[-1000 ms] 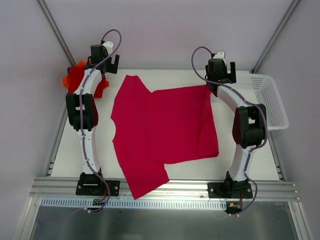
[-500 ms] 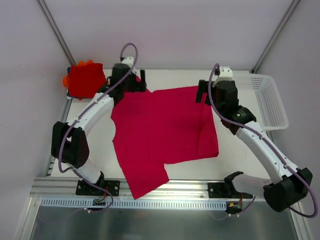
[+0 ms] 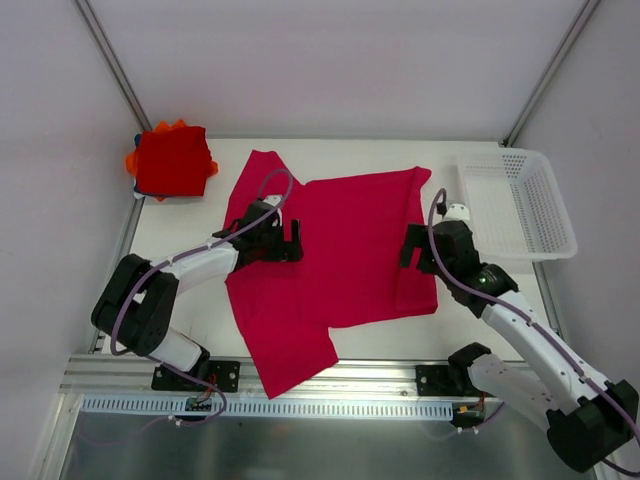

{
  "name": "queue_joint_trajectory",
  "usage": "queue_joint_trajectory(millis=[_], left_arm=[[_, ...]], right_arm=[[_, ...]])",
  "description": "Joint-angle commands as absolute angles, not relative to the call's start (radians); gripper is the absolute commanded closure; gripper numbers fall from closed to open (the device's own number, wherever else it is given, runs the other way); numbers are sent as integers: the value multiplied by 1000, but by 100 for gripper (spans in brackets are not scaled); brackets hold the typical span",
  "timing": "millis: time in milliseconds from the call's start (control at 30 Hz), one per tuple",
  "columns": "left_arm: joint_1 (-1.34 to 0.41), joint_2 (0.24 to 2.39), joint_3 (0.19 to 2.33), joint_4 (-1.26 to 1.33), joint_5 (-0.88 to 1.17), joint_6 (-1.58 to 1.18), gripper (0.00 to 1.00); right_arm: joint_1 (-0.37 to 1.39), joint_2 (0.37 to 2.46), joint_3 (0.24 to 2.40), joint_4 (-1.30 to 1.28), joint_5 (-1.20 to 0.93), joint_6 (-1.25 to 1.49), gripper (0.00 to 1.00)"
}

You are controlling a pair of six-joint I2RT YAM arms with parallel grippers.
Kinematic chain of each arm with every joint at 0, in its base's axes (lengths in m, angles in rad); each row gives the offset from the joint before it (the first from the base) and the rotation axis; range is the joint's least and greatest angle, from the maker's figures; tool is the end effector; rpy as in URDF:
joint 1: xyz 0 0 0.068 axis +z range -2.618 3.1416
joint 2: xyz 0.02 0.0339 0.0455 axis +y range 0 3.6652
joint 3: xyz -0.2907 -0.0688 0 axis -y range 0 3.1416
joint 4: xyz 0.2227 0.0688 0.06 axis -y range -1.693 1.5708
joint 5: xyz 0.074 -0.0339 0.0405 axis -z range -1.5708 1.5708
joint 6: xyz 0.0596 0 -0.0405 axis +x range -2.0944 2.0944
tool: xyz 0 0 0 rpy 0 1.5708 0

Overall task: Fold and stack the t-shirts
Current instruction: Flatten the tshirt out

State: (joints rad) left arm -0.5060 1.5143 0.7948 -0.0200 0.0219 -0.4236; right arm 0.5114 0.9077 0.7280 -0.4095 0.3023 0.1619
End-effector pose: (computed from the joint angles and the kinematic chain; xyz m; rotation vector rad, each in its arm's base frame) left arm 0.2699 -0.1511 0.2121 0.1087 2.3598 -0.4905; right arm 0.1654 0.0725 0.2891 -0.1990 2.1215 0.0696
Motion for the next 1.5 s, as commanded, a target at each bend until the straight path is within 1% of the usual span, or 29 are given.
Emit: queue_joint_trajectory(millis=[0, 167, 467, 667, 833, 1000, 1067, 1167, 1467], left_arm=[[-529, 1424, 764, 81, 71, -488, 4], [-545, 1391, 686, 143, 101, -500, 4], [-543, 1505, 663, 205, 143, -495, 5], [-541, 1569, 669, 210, 135, -480, 5], [-538, 1574, 695, 115, 49, -451, 4], [-519, 1537, 719, -49, -89, -429, 3], [-502, 1520, 719, -70, -71, -433, 3], [-496, 1471, 727, -150, -151, -422, 3], [-471, 1405, 729, -193, -164, -414, 3]], right_arm=[[523, 835, 700, -423, 316, 232, 3], [537, 792, 677, -475, 328, 255, 4], [548, 672, 647, -518, 353, 278, 5], [546, 649, 658, -555, 362, 284, 5], [548, 624, 655, -574, 379, 284, 5], [548, 615, 657, -575, 387, 281, 5], [548, 620, 660, -575, 385, 279, 5], [548, 624, 663, -581, 387, 278, 5], [546, 629, 652, -563, 362, 287, 5]])
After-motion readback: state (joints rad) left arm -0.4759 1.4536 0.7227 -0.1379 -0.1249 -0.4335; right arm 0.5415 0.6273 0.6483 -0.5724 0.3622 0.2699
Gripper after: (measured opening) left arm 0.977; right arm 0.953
